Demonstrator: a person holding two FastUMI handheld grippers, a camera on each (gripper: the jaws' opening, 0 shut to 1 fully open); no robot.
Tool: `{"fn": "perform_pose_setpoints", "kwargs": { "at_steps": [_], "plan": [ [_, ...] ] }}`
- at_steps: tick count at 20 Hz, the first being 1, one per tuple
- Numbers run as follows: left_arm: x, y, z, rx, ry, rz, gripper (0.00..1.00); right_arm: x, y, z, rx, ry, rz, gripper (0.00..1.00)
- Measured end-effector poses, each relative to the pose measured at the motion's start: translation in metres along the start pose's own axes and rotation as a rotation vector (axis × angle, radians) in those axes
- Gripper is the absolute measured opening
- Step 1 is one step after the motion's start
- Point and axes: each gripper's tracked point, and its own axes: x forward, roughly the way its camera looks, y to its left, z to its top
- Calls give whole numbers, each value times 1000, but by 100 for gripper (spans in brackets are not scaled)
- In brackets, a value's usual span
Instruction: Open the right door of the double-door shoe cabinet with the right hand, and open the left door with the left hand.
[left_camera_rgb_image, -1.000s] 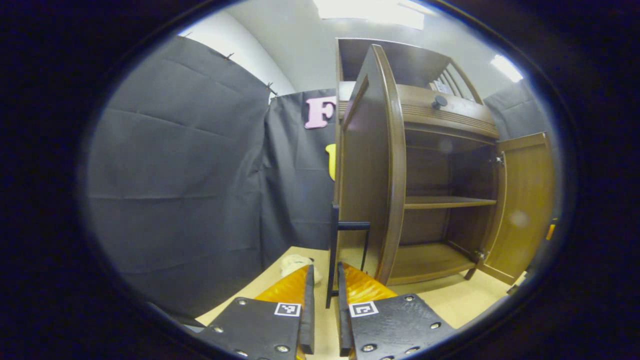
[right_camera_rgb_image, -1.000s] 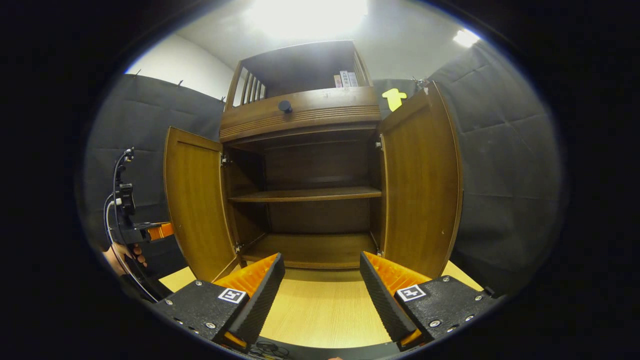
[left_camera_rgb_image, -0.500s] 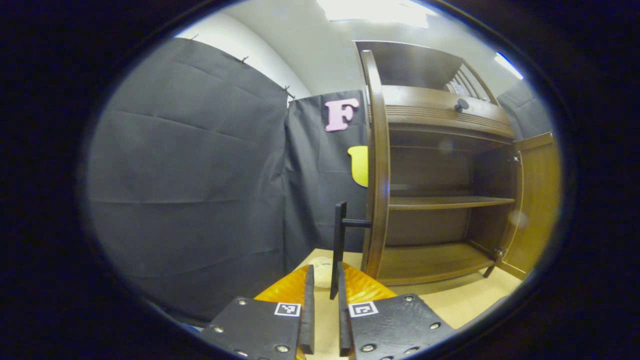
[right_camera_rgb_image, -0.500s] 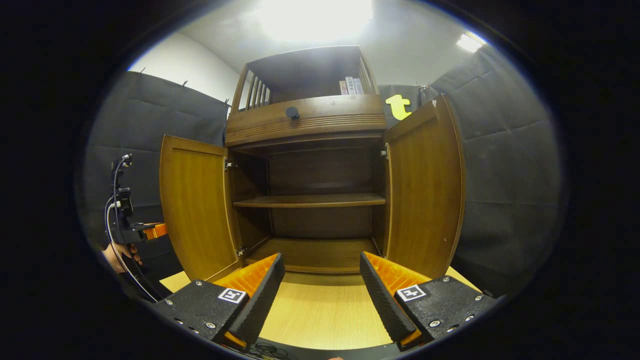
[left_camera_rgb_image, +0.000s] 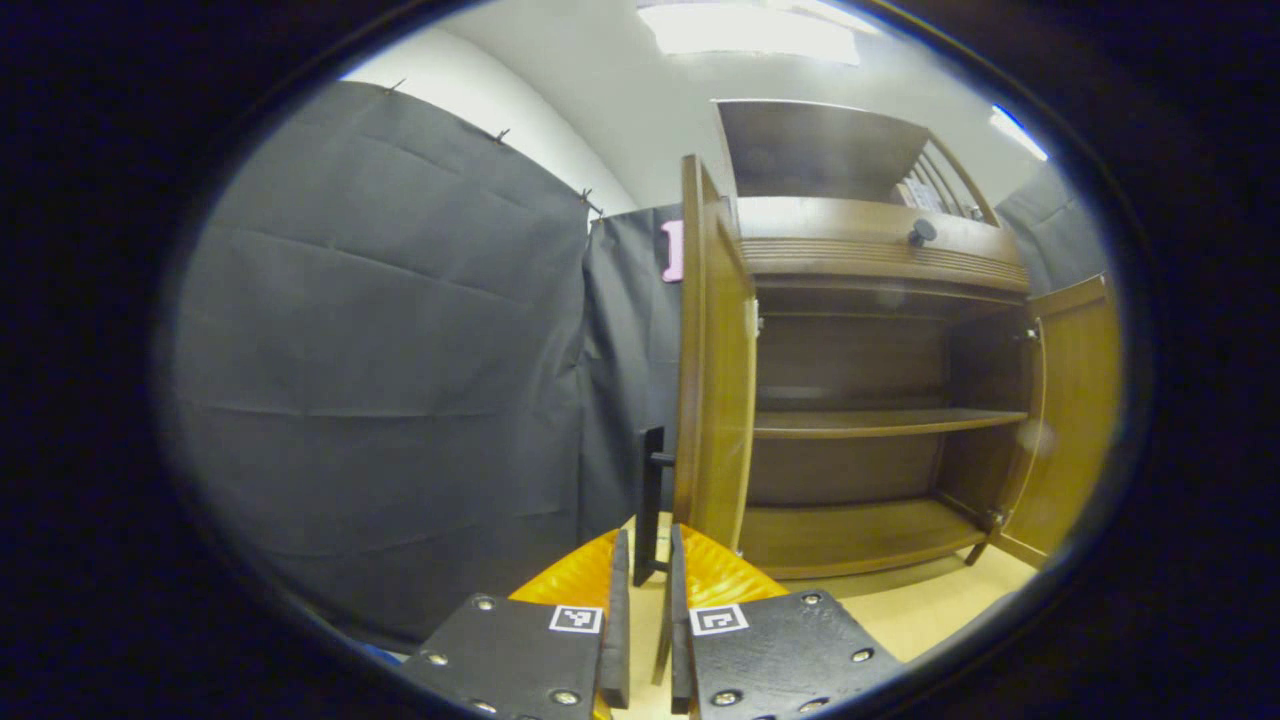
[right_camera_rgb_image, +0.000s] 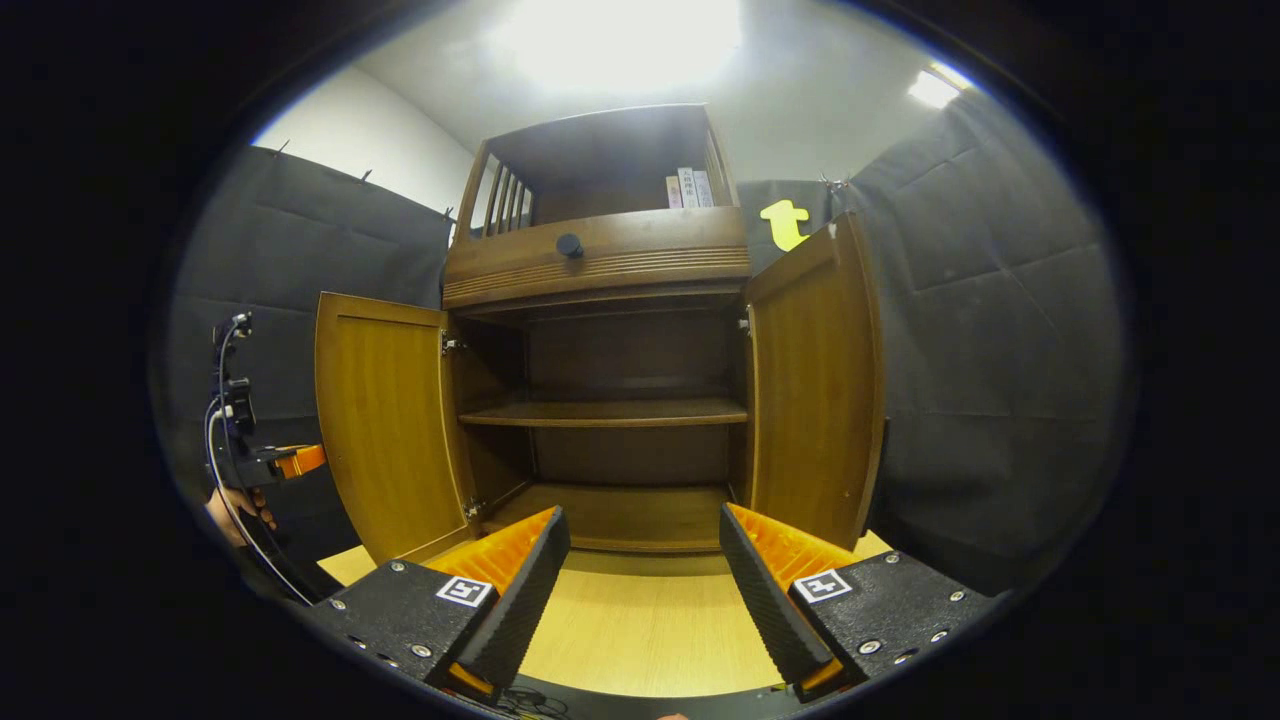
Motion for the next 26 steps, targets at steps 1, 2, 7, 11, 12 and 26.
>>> {"fn": "perform_pose_setpoints", "kwargs": {
  "at_steps": [1,2,7,11,12,26],
  "plan": [
    [-2,-2,7,2,-4,-11,17,-3,-5,2,-3,-3,-6,94],
    [-7,-4,14,-1,-5,-23,12,-8,-11,2,0,-6,-9,92],
    [-48,-40,39,-5,-26,-101,17,-37,-24,5,16,-18,-30,94],
    [-84,-70,47,28,-40,-170,14,-54,-28,6,18,-29,-39,94],
    [-91,-75,46,31,-39,-180,15,-57,-30,6,18,-30,-43,92],
    [-167,-99,32,31,-7,-242,49,-90,-35,10,21,-64,-76,93]
  ]
}}
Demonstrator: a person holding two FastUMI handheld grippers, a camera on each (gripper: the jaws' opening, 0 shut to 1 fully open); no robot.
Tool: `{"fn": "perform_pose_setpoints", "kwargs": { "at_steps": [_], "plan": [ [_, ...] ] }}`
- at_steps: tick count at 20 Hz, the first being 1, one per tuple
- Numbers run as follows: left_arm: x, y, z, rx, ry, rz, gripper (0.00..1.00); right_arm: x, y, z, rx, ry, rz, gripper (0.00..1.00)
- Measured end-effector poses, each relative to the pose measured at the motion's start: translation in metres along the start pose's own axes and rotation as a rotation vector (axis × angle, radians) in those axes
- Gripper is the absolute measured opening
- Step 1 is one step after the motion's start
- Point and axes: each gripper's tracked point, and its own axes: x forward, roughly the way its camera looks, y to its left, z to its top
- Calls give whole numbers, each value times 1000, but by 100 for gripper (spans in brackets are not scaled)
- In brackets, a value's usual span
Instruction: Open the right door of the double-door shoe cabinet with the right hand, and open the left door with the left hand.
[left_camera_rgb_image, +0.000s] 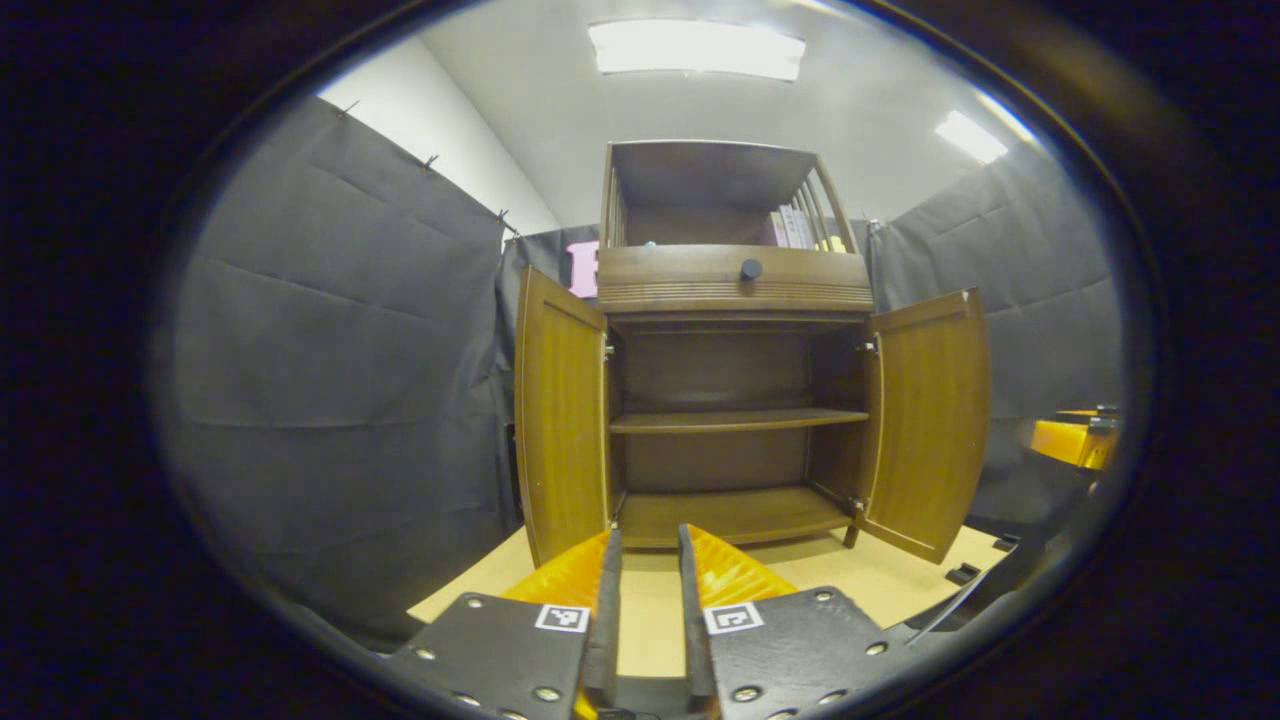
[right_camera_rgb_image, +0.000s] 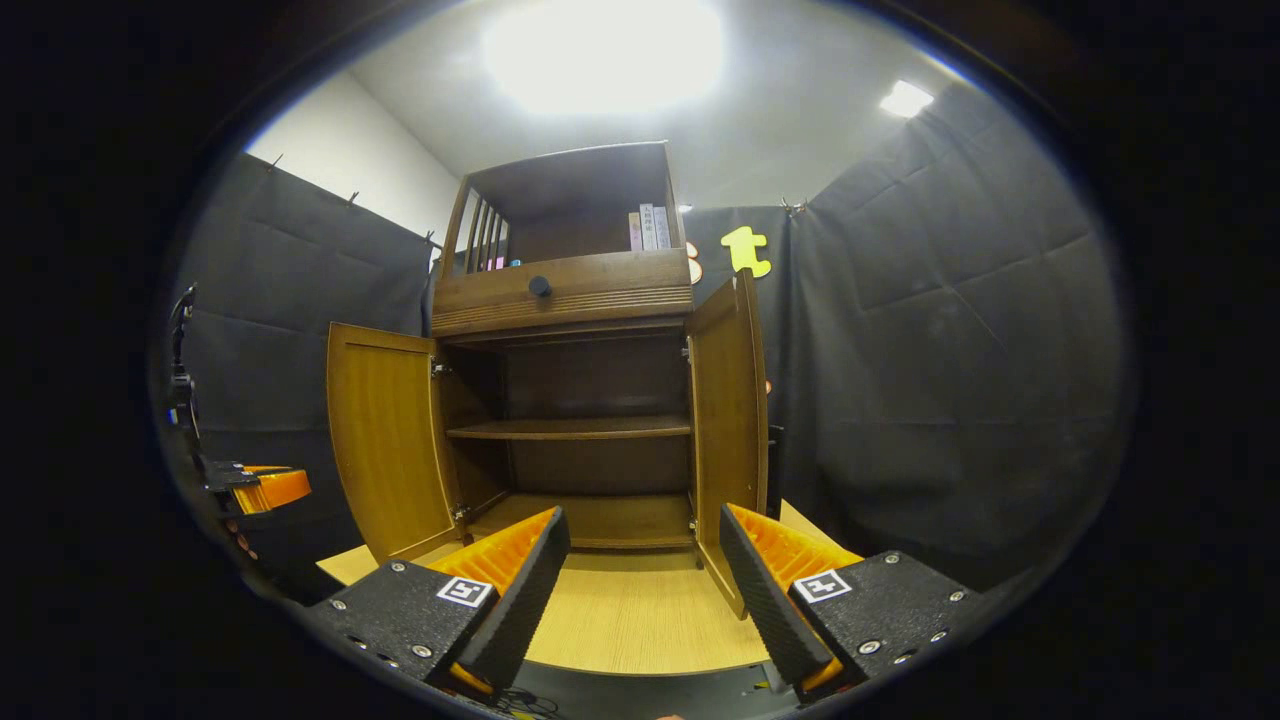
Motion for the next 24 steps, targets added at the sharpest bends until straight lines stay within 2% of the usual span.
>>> {"fn": "perform_pose_setpoints", "kwargs": {
  "at_steps": [4,8,9,10,18,19,24],
  "plan": [
    [-9,-1,5,16,-17,-3,72,-5,4,1,4,-3,9,94],
    [-18,2,13,35,-39,20,100,-7,6,5,-1,-17,13,93],
    [-19,1,13,37,-41,23,100,-7,7,5,-1,-18,13,94],
    [-22,1,14,40,-43,26,95,-8,7,6,0,-18,13,93],
    [-27,8,15,52,-48,60,96,-11,5,5,7,-23,11,93],
    [-27,8,15,50,-47,63,89,-11,4,5,7,-24,11,94],
    [-31,6,18,54,-59,67,89,-12,2,5,9,-30,10,93]
  ]
}}
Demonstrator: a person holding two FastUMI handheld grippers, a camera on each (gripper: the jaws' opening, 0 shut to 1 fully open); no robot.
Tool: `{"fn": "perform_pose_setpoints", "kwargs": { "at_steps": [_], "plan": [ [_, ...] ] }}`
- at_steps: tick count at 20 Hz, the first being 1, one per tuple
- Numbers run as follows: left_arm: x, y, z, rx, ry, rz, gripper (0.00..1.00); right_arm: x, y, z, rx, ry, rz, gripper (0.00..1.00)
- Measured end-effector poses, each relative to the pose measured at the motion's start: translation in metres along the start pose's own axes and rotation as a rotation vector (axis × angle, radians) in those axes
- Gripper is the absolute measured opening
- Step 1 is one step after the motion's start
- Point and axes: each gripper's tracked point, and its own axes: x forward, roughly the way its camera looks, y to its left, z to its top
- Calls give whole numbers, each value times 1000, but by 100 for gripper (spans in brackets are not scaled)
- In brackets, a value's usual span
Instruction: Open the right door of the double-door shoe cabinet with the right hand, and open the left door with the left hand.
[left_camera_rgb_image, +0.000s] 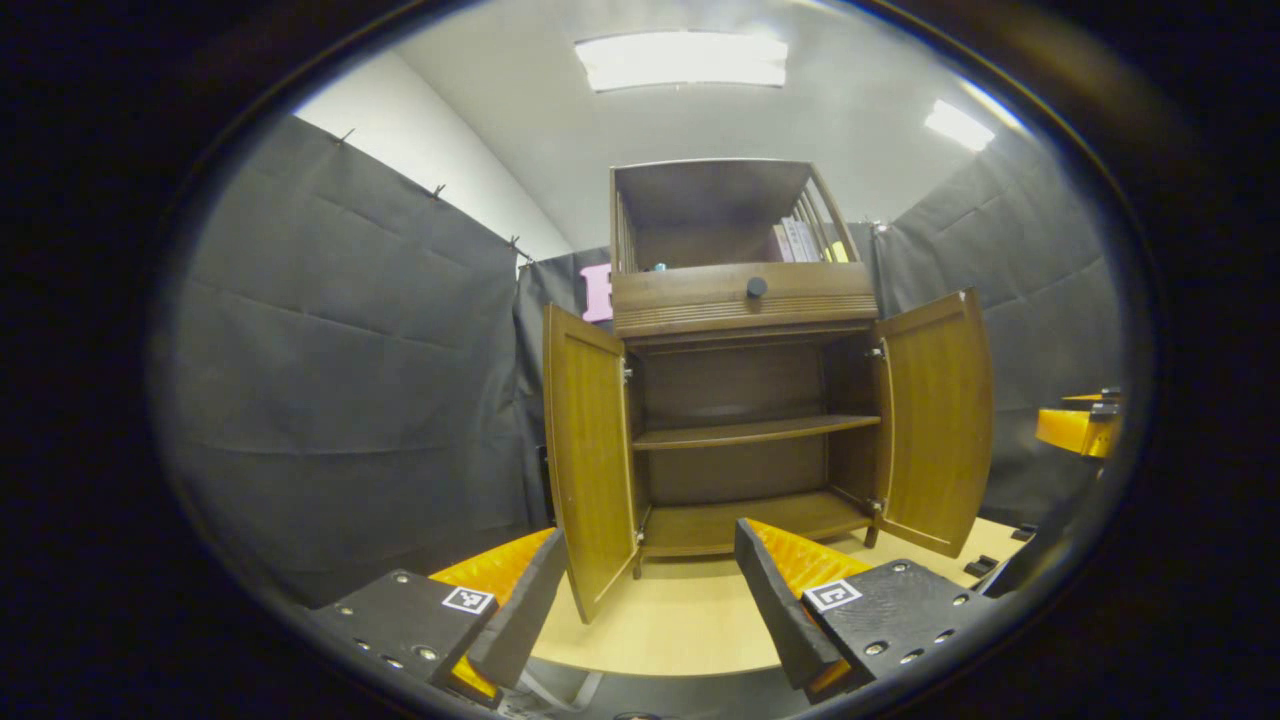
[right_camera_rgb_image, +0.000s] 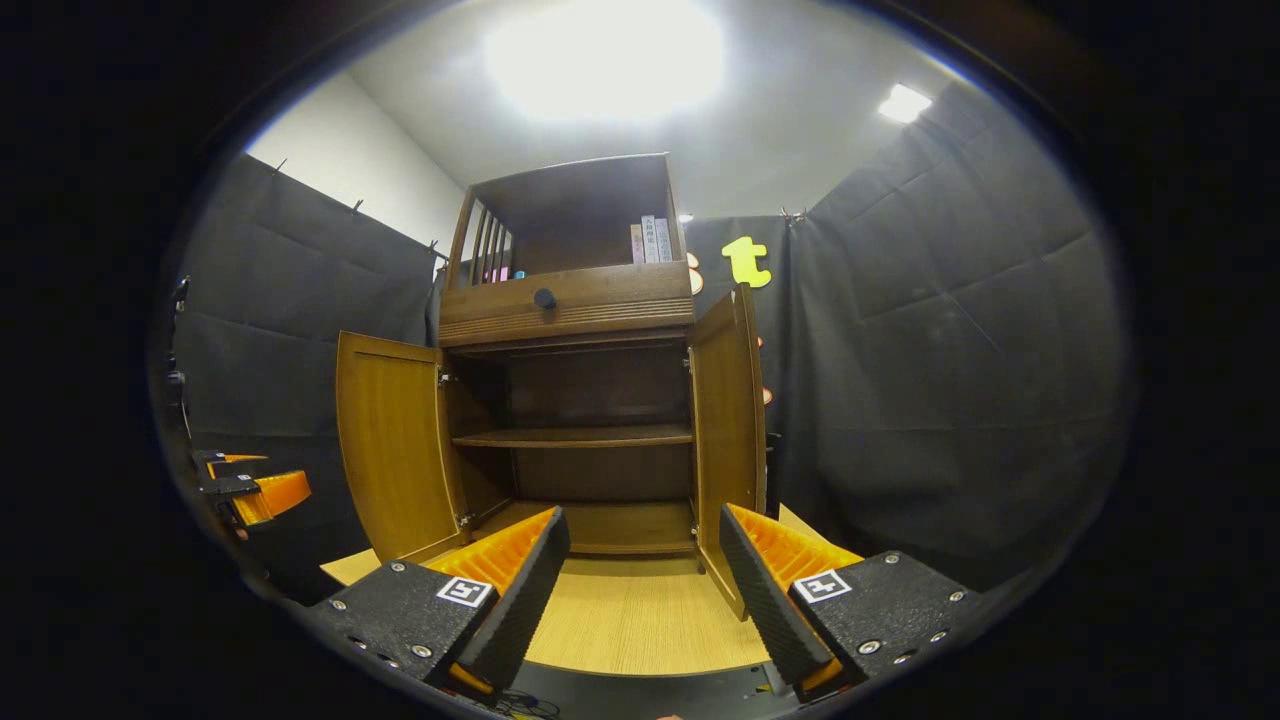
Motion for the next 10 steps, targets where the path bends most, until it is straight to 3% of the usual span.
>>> {"fn": "perform_pose_setpoints", "kwargs": {
  "at_steps": [3,4,7,8,10],
  "plan": [
    [-4,-2,4,7,-11,5,89,0,-2,4,-3,-20,-7,93],
    [-5,-3,5,7,-13,5,100,0,-2,5,-4,-25,-6,93],
    [-4,-3,6,12,-14,9,100,2,-2,6,-2,-29,-1,94],
    [-3,-3,6,15,-16,9,89,3,-2,6,-1,-29,1,93],
    [-2,-5,6,14,-18,10,89,4,-2,6,-1,-32,6,93]
  ]
}}
